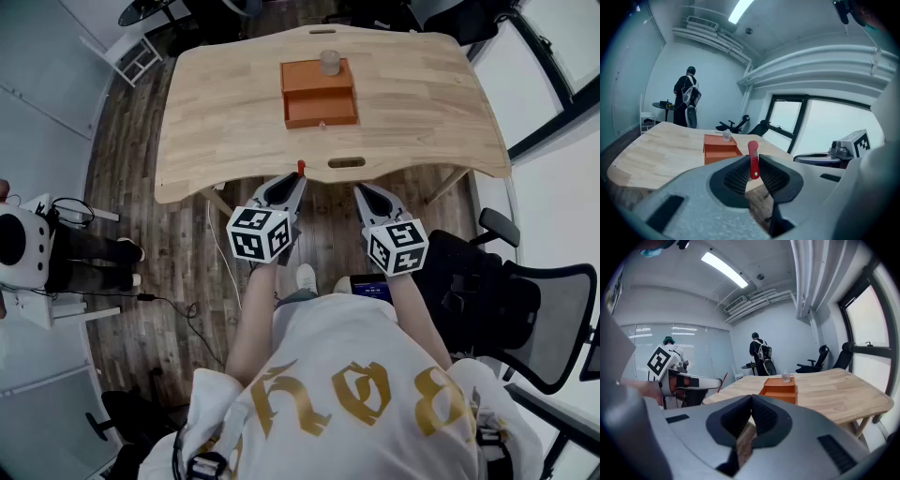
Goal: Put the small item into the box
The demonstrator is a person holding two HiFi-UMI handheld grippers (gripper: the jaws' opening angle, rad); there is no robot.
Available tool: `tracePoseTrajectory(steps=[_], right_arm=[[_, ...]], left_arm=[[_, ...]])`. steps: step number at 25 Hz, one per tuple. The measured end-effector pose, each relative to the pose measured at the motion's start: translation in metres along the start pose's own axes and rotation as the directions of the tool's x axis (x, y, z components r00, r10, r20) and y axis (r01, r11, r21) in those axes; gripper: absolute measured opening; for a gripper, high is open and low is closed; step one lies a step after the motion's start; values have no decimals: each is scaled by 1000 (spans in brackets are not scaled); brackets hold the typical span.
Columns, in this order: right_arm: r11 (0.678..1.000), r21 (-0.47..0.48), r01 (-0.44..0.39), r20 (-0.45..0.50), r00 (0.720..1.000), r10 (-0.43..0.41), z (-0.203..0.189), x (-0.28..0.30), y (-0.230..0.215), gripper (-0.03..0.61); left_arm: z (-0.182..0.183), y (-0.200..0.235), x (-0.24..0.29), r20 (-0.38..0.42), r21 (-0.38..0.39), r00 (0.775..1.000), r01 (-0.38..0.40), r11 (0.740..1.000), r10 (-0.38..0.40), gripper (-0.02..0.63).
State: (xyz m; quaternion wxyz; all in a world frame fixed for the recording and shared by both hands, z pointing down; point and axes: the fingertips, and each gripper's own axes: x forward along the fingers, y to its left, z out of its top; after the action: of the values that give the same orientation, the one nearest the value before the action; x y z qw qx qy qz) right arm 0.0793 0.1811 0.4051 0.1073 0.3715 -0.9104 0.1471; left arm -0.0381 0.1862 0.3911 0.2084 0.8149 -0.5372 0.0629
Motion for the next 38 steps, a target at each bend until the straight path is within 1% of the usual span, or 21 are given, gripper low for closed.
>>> tracePoseTrajectory(steps=[6, 10, 12, 15, 17, 19, 22, 25, 27, 33, 36, 38], right_arm=[[1000, 14, 4, -6, 1000, -4, -2, 2, 2, 12], [1000, -15, 8, -16, 1000, -8, -1, 3, 0, 12], [1000, -21, 7, -29, 1000, -7, -3, 4, 0, 12], [1000, -12, -12, -26, 1000, 12, -5, 0, 0, 12], [1000, 0, -32, 1, 1000, 32, -2, -5, -1, 12], [998, 17, -56, 37, 998, 55, 4, -12, -2, 12], [996, 14, -85, 43, 995, 84, 4, -18, -2, 12], [998, 20, -67, 36, 997, 66, -1, -23, -8, 12], [998, 13, -55, 21, 998, 55, -5, -24, -14, 12], [999, 9, -47, 24, 999, 47, 3, -2, -35, 12], [999, -4, -42, 16, 999, 42, 7, 23, -47, 12], [999, -17, -33, 8, 999, 33, 11, 42, -57, 12]], left_arm=[[1, 2, -6, -2, -6, 1000, 3, 1000, -3, 58], [0, 1, -7, -5, -9, 1000, -3, 1000, 3, 58], [1, 2, -9, 2, -3, 1000, -18, 1000, 18, 58], [3, 6, -14, 27, -3, 998, -60, 998, 60, 58], [4, 5, -16, 41, -8, 996, -75, 997, 76, 58], [4, 0, -17, 47, -11, 996, -80, 997, 80, 58], [-3, -8, -14, 37, -12, 997, -69, 998, 69, 58], [-6, -15, -10, 35, -17, 997, -65, 998, 65, 58], [-7, -15, -9, 40, -20, 996, -78, 997, 78, 58], [-2, 0, 7, 42, -23, 993, -106, 994, 107, 58], [9, 17, 28, 57, -22, 993, -106, 994, 107, 58], [18, 28, 49, 64, -15, 994, -93, 996, 94, 58]])
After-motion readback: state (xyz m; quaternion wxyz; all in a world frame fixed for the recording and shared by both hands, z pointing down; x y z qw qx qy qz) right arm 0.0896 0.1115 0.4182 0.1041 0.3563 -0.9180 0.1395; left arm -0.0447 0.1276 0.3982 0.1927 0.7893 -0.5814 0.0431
